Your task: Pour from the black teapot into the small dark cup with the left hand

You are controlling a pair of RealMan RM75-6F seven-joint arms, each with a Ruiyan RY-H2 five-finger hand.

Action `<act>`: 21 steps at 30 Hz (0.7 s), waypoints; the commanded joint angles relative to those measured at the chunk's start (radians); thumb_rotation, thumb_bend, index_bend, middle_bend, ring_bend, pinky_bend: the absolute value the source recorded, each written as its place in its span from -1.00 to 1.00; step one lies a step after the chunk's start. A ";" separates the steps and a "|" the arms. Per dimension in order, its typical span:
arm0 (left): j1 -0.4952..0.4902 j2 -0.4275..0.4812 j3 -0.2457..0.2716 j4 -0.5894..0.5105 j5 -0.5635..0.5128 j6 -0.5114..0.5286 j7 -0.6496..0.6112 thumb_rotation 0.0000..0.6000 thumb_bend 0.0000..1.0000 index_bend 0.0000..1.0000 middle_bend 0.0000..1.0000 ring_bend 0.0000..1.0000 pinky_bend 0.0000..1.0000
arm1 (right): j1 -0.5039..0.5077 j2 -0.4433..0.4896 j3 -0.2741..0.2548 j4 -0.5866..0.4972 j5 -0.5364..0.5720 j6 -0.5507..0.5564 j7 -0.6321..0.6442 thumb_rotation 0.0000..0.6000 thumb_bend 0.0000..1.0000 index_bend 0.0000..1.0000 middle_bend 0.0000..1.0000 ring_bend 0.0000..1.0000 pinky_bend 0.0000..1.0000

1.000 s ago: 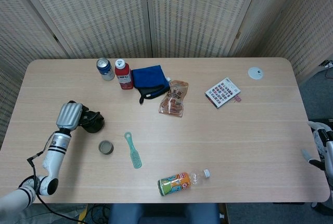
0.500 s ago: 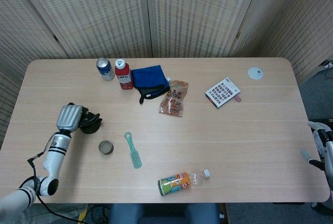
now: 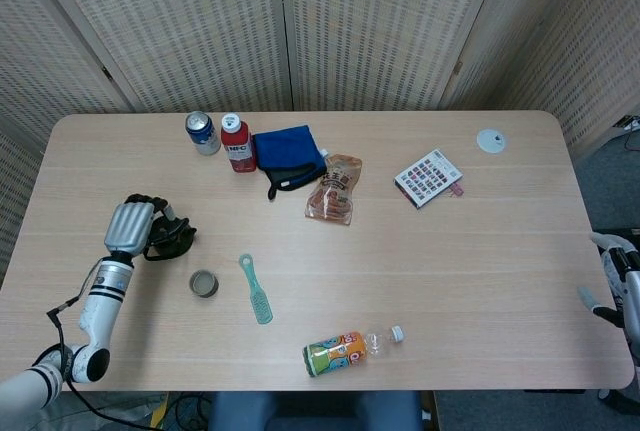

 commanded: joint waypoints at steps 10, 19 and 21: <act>0.120 0.123 0.005 -0.263 0.004 0.176 0.040 -1.00 -0.71 -0.41 -0.48 -0.59 -0.85 | 0.020 0.021 -0.026 0.003 -0.043 -0.043 0.039 1.00 -0.67 -0.48 -0.50 -0.67 -0.69; 0.225 0.178 0.061 -0.395 0.058 0.342 0.140 -0.63 -0.71 -0.49 -0.56 -0.63 -0.85 | 0.034 0.026 -0.057 0.003 -0.092 -0.069 0.072 1.00 -0.61 -0.48 -0.50 -0.67 -0.69; 0.243 0.189 0.071 -0.420 0.068 0.363 0.142 -0.62 -0.71 -0.48 -0.56 -0.63 -0.86 | 0.035 0.026 -0.060 0.003 -0.099 -0.066 0.075 1.00 -0.60 -0.48 -0.50 -0.67 -0.69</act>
